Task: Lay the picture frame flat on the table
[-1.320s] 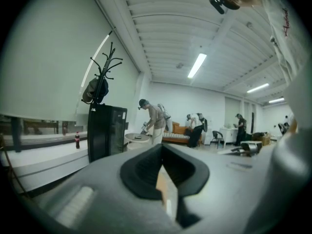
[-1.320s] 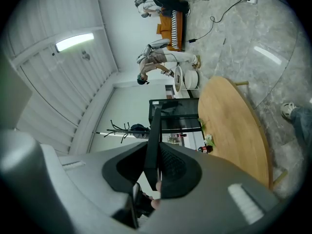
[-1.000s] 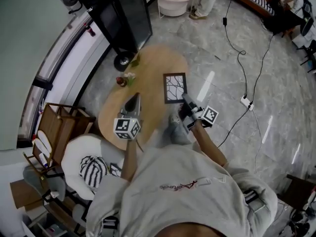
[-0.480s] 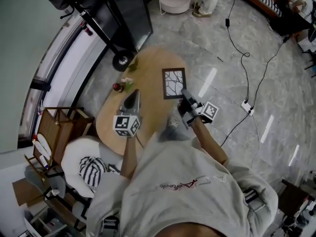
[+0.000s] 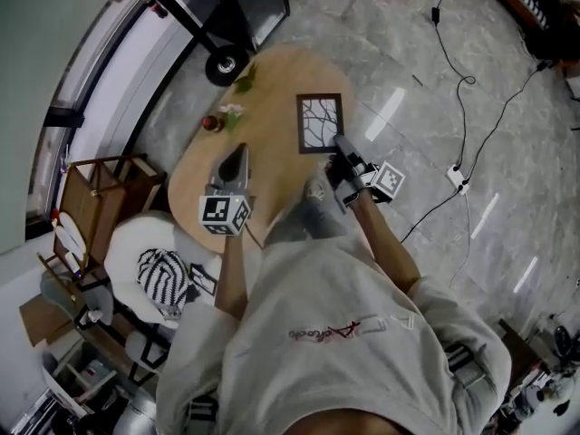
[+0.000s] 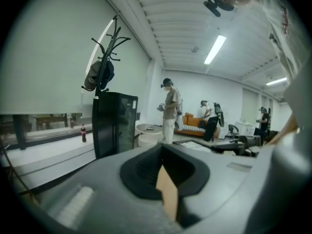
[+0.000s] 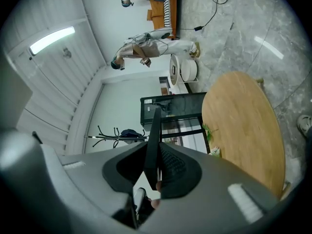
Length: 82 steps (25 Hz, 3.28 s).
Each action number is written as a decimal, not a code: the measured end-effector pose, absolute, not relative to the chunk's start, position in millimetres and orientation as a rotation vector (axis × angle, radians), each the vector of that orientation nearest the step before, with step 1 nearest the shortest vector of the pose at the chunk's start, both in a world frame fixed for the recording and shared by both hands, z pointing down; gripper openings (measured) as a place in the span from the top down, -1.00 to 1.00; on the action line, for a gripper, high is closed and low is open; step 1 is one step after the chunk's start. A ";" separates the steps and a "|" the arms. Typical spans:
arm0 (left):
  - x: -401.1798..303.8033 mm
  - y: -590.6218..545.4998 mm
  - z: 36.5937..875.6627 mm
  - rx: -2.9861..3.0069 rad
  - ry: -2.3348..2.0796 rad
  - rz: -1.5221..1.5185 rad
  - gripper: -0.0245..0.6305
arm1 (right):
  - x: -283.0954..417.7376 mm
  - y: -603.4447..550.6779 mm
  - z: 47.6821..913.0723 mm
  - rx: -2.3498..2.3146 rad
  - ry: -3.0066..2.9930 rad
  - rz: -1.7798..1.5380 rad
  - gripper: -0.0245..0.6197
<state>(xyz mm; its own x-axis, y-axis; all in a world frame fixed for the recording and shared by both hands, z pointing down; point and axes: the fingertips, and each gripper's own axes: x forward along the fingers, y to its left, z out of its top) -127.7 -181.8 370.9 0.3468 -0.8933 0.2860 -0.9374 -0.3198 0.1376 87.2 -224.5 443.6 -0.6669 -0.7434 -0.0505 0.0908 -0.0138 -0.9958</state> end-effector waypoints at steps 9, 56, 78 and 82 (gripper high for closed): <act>-142.3 -189.9 406.5 2.304 -1.617 0.232 0.93 | 69.7 -234.4 479.7 -0.716 1.675 -1.792 0.70; -133.1 -222.0 742.1 2.247 -1.360 0.283 0.93 | 54.2 -255.3 809.0 -0.911 1.572 -1.845 0.70; -120.8 -229.6 778.9 2.235 -1.343 0.300 0.93 | 48.7 -259.5 861.1 -1.017 1.529 -1.918 0.69; -122.1 -231.7 776.3 2.230 -1.349 0.296 0.93 | 46.6 -257.3 867.1 -1.073 1.570 -1.959 0.65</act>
<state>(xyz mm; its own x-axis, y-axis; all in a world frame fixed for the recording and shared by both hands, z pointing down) -122.1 -231.7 776.3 0.4820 -0.7610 0.4342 -0.8729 -0.3745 0.3128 46.6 -257.3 867.1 -0.6207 -0.7201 0.3102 -0.1460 -0.2826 -0.9481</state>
